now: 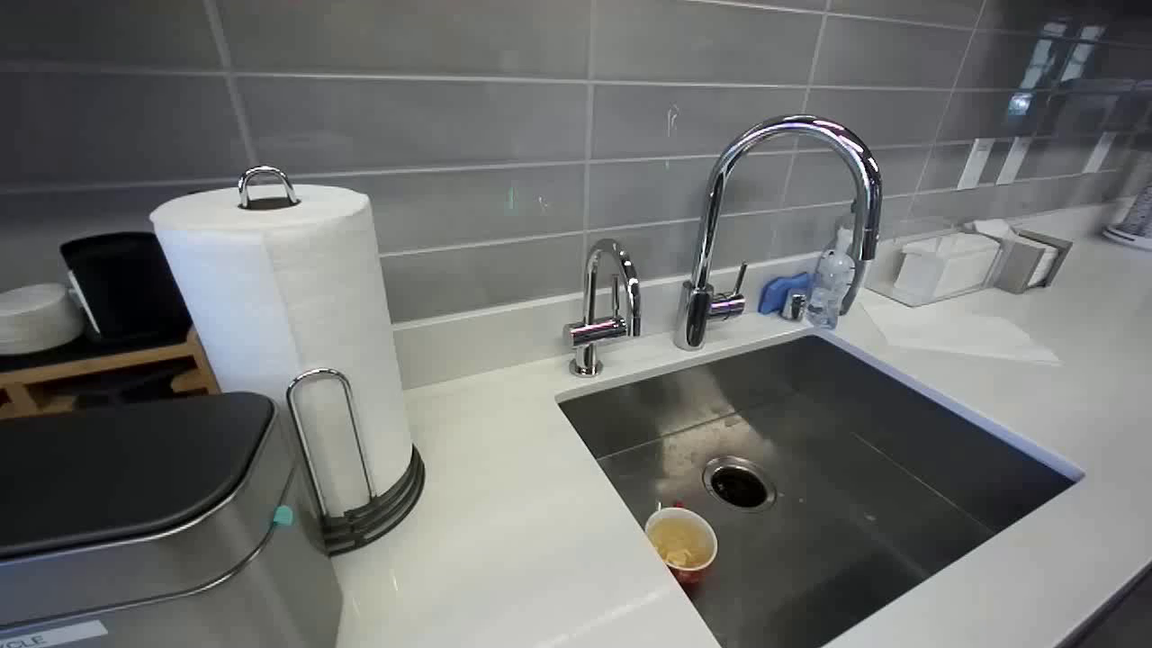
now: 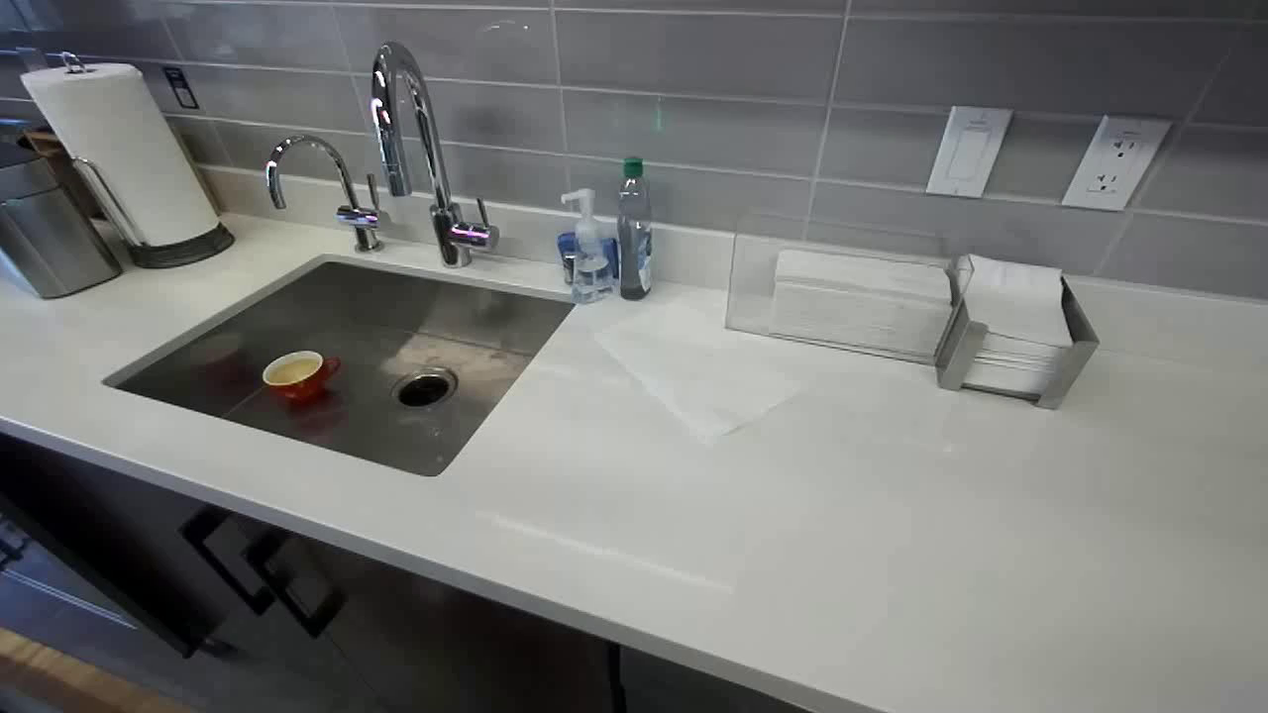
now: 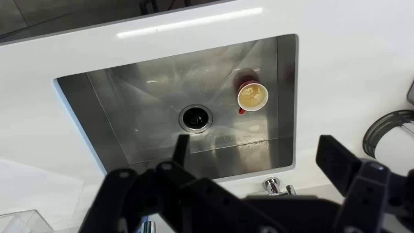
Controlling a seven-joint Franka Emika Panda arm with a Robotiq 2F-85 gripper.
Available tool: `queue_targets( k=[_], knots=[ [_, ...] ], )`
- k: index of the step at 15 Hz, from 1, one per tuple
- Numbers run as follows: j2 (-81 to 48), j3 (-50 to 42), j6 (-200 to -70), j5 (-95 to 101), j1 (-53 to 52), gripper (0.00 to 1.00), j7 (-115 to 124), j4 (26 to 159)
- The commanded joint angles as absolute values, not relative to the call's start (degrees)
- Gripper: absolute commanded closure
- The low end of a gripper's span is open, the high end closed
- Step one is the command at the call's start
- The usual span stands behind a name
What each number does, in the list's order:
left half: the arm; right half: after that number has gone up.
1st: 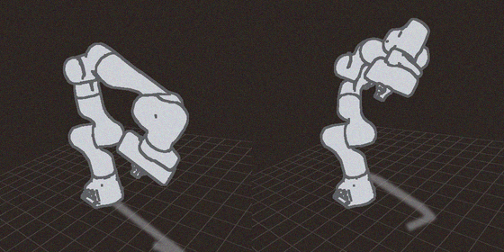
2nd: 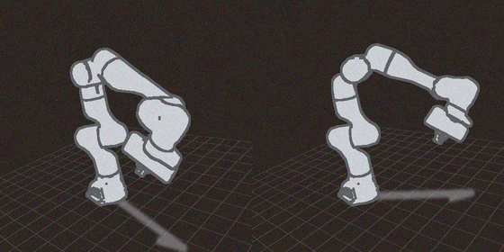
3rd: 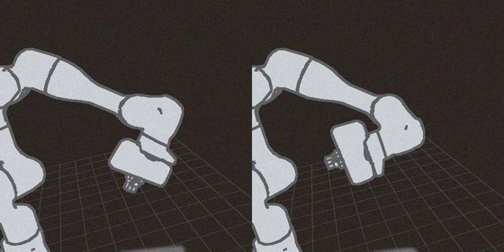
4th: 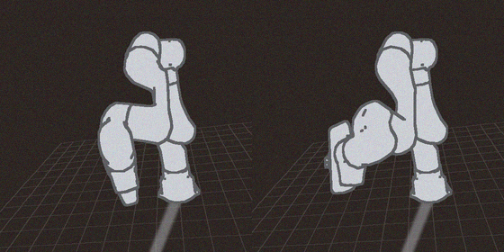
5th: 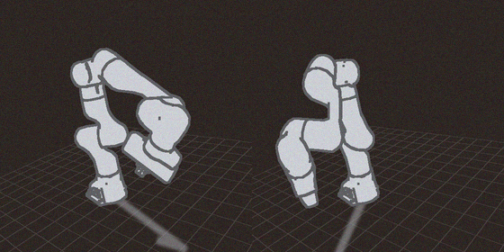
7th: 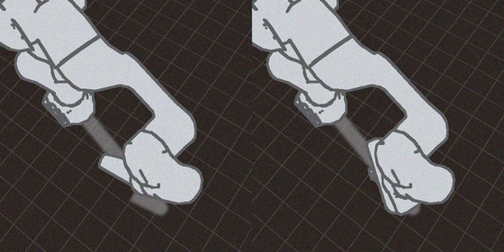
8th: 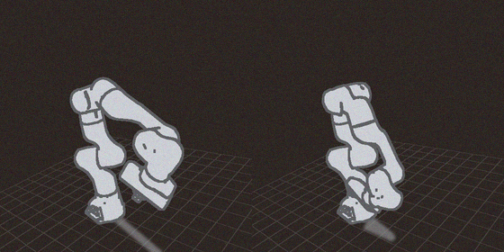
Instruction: Use the serviette to wipe the counter on the right
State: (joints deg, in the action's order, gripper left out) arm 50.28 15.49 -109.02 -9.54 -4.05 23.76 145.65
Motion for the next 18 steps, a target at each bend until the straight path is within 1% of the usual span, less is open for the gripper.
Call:
queue_targets(
  k=[1,10,14,18],
  knots=[
    [50.24,15.5,-108.83,-9.54,-3.97,0.0,23.72,145.48],
    [50.24,15.5,-108.83,-9.54,-3.97,0.0,23.72,145.48],
    [45.56,12.62,-113.13,-9.04,2.0,0.0,26.72,144.28],
    [39.12,9.11,-122.21,-6.59,10.22,0.0,29.62,144.46]
  ],
)
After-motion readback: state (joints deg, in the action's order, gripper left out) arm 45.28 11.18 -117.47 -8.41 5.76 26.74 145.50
